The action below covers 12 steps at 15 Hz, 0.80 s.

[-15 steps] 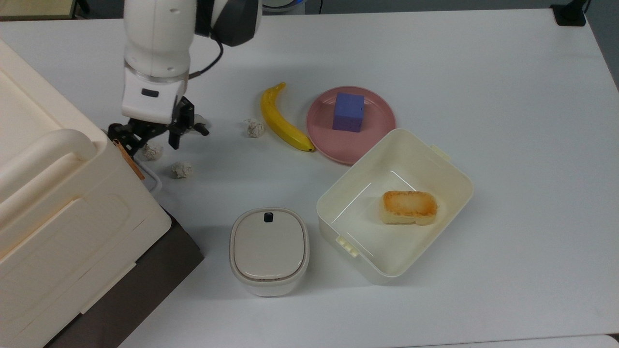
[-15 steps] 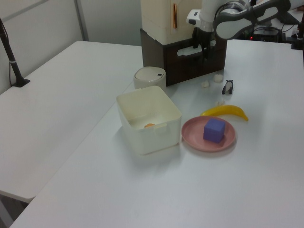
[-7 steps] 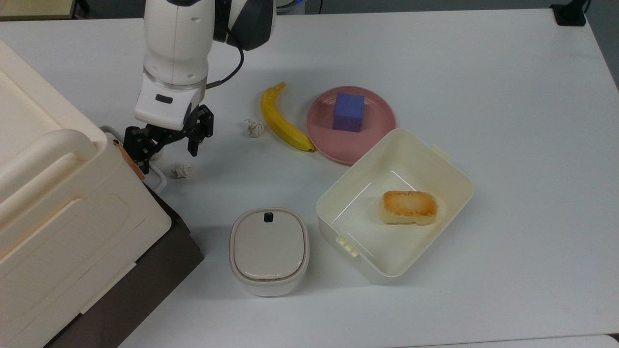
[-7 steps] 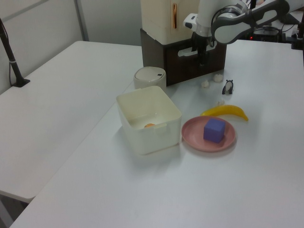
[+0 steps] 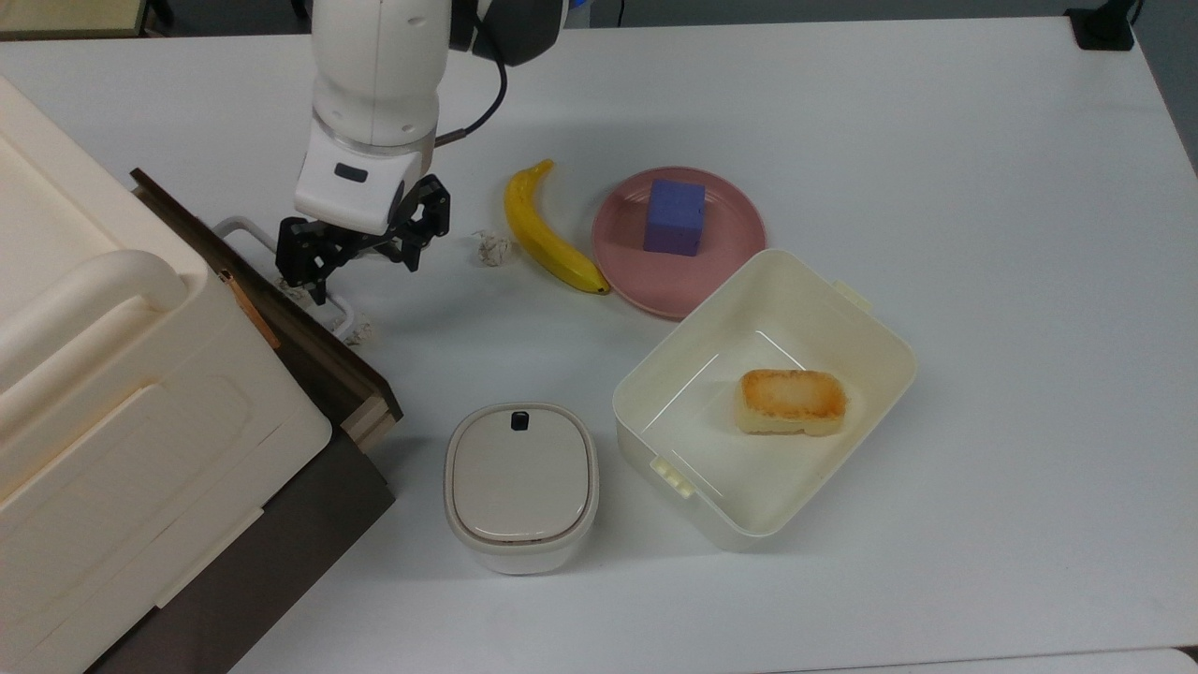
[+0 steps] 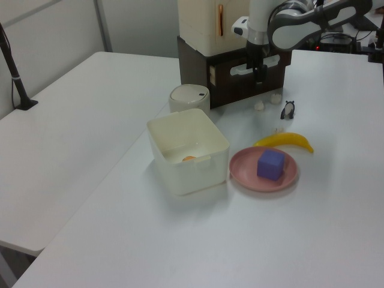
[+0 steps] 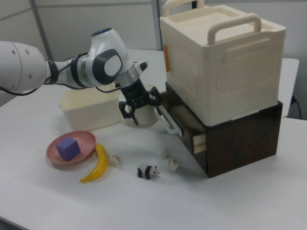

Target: Slide the drawer open

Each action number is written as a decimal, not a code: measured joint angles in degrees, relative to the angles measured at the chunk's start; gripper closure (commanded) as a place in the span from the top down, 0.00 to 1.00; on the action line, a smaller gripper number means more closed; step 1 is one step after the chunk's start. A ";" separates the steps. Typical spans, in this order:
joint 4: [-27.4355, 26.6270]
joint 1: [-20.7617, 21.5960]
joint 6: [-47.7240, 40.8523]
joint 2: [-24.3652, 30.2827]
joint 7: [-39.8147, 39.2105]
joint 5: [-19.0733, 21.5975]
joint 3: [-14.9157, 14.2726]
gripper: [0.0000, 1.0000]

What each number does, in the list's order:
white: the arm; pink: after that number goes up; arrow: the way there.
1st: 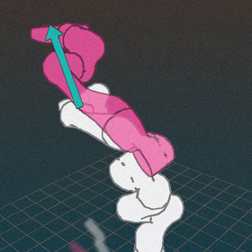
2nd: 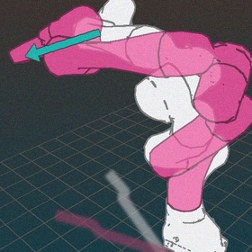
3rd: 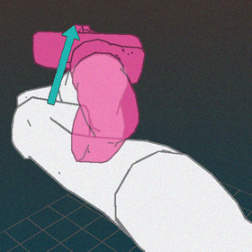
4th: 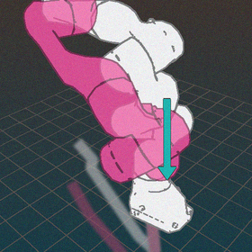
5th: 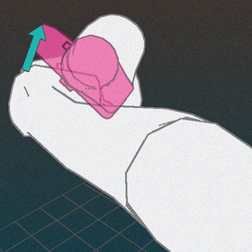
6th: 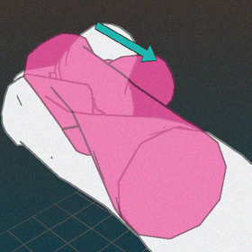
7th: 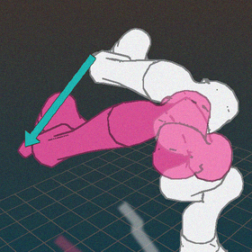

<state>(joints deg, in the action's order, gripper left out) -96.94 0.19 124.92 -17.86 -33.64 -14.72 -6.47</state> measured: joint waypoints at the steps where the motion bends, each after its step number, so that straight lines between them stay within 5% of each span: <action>1: 0.00 0.01 -2.45 0.56 0.66 0.00 0.52 1.00; 8: 0.05 0.12 -20.25 5.12 1.52 2.65 4.24 1.00; 12: 0.16 -0.06 -21.74 6.49 1.89 5.79 4.52 1.00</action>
<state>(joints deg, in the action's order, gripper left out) -96.78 0.13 103.17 -11.37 -31.75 -8.93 -1.96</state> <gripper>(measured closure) 0.000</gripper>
